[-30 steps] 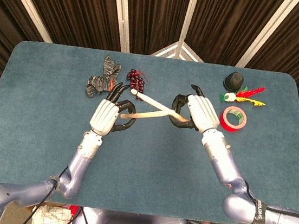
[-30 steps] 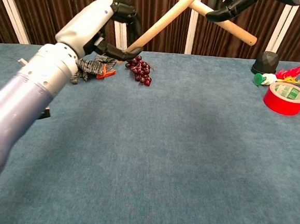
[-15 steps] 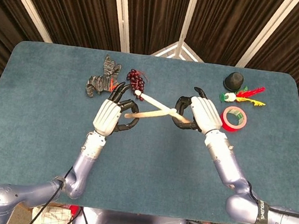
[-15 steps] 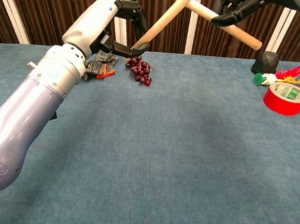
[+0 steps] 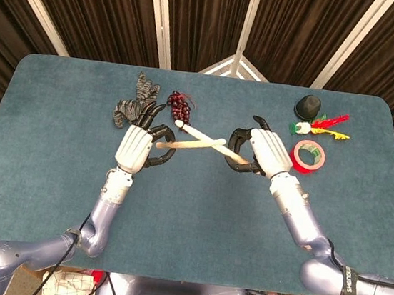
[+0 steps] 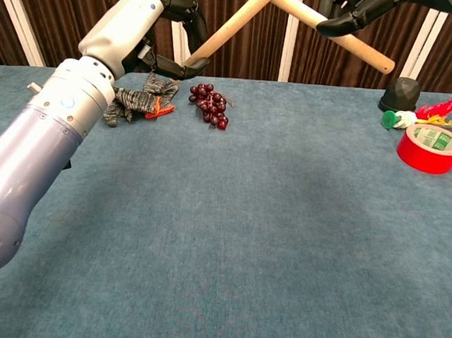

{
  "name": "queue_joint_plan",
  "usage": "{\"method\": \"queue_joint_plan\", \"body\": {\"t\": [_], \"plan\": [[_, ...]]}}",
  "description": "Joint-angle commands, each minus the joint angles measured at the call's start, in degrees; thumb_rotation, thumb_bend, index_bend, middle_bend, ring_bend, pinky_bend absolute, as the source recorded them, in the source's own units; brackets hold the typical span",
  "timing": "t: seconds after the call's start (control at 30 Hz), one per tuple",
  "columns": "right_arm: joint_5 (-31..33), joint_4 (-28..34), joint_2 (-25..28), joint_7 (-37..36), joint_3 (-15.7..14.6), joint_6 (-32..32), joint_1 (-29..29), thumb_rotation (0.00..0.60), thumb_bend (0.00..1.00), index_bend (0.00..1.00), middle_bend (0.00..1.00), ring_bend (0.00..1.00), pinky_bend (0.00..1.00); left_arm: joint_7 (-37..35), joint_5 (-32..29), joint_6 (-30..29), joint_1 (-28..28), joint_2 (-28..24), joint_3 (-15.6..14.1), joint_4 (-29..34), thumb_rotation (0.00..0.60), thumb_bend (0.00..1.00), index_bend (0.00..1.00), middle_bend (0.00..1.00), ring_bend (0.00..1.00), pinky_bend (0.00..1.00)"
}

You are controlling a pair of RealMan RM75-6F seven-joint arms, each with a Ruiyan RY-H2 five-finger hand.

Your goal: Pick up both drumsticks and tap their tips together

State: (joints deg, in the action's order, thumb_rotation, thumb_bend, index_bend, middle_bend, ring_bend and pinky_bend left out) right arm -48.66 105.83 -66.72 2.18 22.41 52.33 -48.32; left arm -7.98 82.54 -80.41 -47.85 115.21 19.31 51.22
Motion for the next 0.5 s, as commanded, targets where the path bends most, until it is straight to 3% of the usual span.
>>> {"method": "queue_joint_plan", "body": {"t": [0.03,0.5], "plan": [[0.02,-0.03,-0.03,0.06,-0.09,0.01,-0.13,0.600,0.43,0.73,0.62,0.42,0.00,-0.17,0.00,-0.24,-0.02,-0.03,0.06,0.01,0.600,0.52,0.60,0.62,0.10,0.00],[0.50,-0.10,0.18,-1.14,-0.01,0.21,-0.18,0.600,0.43,0.73,0.62,0.42,0.00,-0.25,-0.15,0.16,-0.04,0.71,-0.76,-1.43,0.600,0.52,0.60,0.62,0.10,0.00]]}}
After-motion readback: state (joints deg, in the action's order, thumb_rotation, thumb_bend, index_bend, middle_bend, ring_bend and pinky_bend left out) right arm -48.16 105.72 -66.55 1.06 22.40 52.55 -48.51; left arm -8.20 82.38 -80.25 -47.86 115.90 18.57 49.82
